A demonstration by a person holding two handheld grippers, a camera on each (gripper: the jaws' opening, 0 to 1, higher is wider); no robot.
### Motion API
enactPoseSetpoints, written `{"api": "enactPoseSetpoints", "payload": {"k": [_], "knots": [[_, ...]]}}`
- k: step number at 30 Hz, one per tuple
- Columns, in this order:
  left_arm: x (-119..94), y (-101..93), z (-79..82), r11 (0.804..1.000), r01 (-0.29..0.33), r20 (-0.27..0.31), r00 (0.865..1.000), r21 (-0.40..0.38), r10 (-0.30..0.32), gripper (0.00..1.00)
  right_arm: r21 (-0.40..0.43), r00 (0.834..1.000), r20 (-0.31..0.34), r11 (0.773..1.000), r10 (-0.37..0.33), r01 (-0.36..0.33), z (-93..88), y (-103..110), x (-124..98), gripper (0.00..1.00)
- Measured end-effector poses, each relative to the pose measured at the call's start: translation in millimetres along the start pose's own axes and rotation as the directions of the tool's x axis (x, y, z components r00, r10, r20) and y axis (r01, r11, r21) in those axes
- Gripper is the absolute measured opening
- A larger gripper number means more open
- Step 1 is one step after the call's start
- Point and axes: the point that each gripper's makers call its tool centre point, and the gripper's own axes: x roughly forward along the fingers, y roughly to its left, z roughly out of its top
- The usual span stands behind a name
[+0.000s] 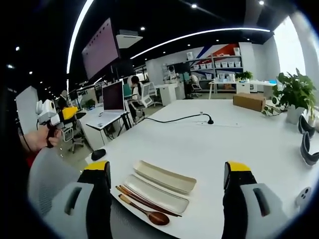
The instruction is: Arrange the utensils inside the cutlery case until each visible utensil rests in its matching compartment.
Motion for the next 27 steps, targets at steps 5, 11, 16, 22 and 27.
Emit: {"api": "enactPoseSetpoints", "payload": {"k": [5, 11, 16, 22, 27], "knots": [[0, -1.8, -3.4, 1.0, 0.008, -0.019, 1.0, 0.0, -0.008, 0.91, -0.003, 1.0, -0.017, 1.0, 0.012, -0.012, -3.0, 3, 1, 0.93], [0, -5.6, -6.1, 0.999, 0.021, -0.036, 0.999, 0.025, -0.02, 0.9, -0.01, 1.0, -0.023, 1.0, 0.021, -0.021, -3.9, 5, 1, 0.93], [0, -8.3, -9.1, 0.999, 0.034, -0.053, 0.998, 0.029, -0.032, 0.88, 0.001, 0.998, -0.041, 0.999, 0.045, -0.045, -7.1, 9, 2, 0.88], [1, -7.9, -10.5, 0.999, 0.036, -0.062, 0.997, 0.029, -0.035, 0.88, 0.001, 0.996, -0.043, 0.997, 0.075, -0.075, -6.8, 15, 3, 0.85], [2, -7.4, -12.2, 0.997, 0.036, -0.071, 0.997, 0.066, -0.032, 0.87, -0.018, 0.995, -0.055, 0.997, 0.078, -0.079, -8.0, 16, 4, 0.8]]}}
